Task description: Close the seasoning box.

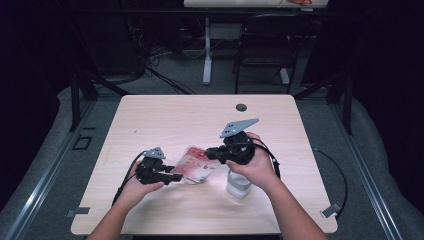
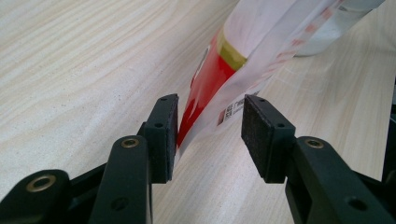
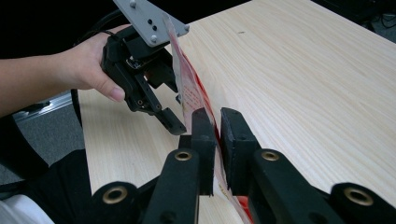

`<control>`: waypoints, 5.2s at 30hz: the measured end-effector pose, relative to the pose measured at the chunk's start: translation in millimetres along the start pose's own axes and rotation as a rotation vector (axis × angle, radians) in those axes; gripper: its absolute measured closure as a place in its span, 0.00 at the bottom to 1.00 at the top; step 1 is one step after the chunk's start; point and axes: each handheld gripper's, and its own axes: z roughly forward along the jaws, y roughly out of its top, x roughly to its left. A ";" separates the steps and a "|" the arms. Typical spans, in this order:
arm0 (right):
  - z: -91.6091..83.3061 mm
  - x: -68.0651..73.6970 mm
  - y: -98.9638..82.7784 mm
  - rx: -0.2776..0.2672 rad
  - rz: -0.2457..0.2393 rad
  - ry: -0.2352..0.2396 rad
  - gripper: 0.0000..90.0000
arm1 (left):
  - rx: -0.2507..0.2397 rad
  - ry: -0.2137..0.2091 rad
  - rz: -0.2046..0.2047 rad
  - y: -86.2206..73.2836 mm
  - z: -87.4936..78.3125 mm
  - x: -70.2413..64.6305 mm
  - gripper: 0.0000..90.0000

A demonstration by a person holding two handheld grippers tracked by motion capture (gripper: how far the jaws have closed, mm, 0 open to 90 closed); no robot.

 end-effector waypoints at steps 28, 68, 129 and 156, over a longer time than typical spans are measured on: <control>19.0 13.4 16.6 0.021 -0.045 0.021 0.89 | -0.050 0.024 0.117 14.2 -31.4 -15.6 0.78; -7.6 16.4 18.3 -0.086 -0.019 0.008 0.73 | -0.145 0.012 0.028 9.4 -80.7 0.1 0.55; -98.3 -62.4 -77.0 -0.221 0.294 -0.427 0.84 | -0.234 0.294 -0.083 -11.6 -113.9 30.0 0.56; -77.7 -82.7 -113.6 -0.191 0.384 -0.415 0.94 | -0.224 0.339 -0.108 -15.3 -111.1 34.0 0.56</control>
